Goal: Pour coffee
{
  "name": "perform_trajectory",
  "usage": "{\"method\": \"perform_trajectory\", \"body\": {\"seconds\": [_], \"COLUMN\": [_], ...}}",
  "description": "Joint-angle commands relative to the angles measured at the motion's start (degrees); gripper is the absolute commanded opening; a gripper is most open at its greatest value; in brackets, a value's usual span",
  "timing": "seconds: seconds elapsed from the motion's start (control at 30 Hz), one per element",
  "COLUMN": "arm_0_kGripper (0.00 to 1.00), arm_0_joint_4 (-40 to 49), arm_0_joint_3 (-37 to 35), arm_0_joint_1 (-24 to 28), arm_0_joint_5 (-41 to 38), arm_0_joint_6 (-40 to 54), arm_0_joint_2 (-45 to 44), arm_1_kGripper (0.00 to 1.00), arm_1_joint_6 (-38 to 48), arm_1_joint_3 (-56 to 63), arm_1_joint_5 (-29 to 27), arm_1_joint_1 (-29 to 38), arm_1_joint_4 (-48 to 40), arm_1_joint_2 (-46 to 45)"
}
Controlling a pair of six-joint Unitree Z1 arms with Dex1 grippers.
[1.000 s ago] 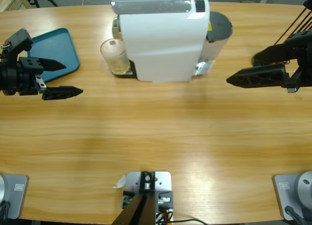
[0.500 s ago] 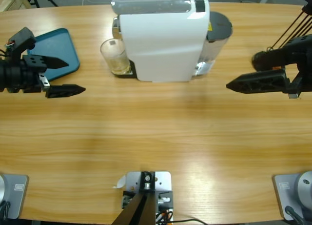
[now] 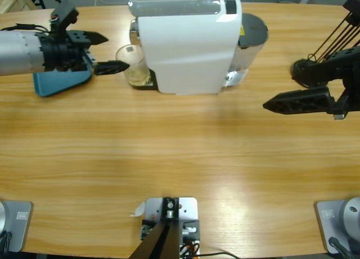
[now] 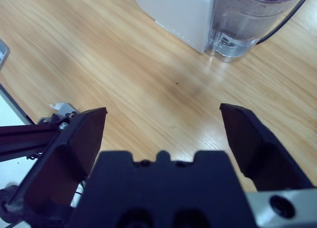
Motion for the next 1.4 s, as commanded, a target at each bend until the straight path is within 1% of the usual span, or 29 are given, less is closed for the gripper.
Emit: {"method": "perform_trajectory", "body": {"seconds": [0.03,0.33,0.53,0.57,0.6,0.63,0.73,0.77,0.8,0.83,0.87,0.9,1.07,1.23,1.33,1.4], "arm_0_kGripper": [1.000,1.000,1.000,0.984,0.944,0.856,0.531,0.479,0.472,0.355,0.110,0.002,0.000,0.000,0.000,0.000], "arm_0_joint_4": [-5.9,-11.2,-12.3,-12.5,-12.5,-12.5,-12.5,-12.5,-12.5,-12.5,-12.5,-12.5,-13.3,-15.0,-15.0,-14.2], "arm_0_joint_3": [1.5,1.0,1.4,1.3,1.3,1.4,1.6,1.7,1.9,2.1,2.5,2.7,4.9,6.6,6.9,7.3], "arm_0_joint_1": [0.0,0.5,0.5,0.5,0.5,0.5,0.5,0.5,0.5,0.5,0.6,0.8,1.7,5.7,7.3,7.4], "arm_0_joint_5": [-5.3,-5.3,-5.3,-5.6,-6.0,-6.2,-7.7,-7.7,-7.7,-7.7,-7.9,-8.2,-7.9,-6.5,-1.4,4.8], "arm_0_joint_6": [1.4,2.0,2.0,2.0,2.0,2.0,2.3,2.9,3.3,3.6,3.7,4.0,5.5,5.5,3.7,1.3], "arm_0_joint_2": [7.8,13.4,14.2,14.3,14.6,14.8,14.8,14.7,14.6,14.4,14.3,14.2,12.4,5.2,-1.4,-5.6], "arm_1_kGripper": [1.000,1.000,1.000,1.000,1.000,1.000,1.000,1.000,1.000,1.000,1.000,1.000,1.000,1.000,1.000,1.000], "arm_1_joint_6": [-1.0,-1.6,-1.7,-1.7,-1.7,-1.7,-1.7,-1.7,-1.7,-1.7,-1.7,-1.7,-1.7,-1.4,-1.2,-1.2], "arm_1_joint_3": [0.7,0.6,0.7,0.6,0.6,0.5,0.4,0.4,0.4,0.4,0.3,0.3,0.2,-0.1,-0.8,-1.5], "arm_1_joint_5": [1.3,2.0,2.1,2.1,2.1,2.1,2.1,2.1,2.1,2.1,2.1,2.1,2.0,2.0,1.9,1.8], "arm_1_joint_1": [-2.0,-3.2,-3.5,-3.5,-3.5,-3.5,-3.5,-3.5,-3.5,-3.5,-3.5,-3.5,-3.5,-3.5,-3.5,-3.5], "arm_1_joint_4": [-1.7,-2.2,-2.2,-2.2,-2.3,-2.3,-2.3,-2.3,-2.3,-2.3,-2.3,-2.3,-2.3,-2.2,-1.6,-0.7], "arm_1_joint_2": [5.1,7.0,7.3,7.4,7.5,7.6,7.5,7.5,7.5,7.4,7.3,7.2,7.0,6.0,4.9,4.2]}}
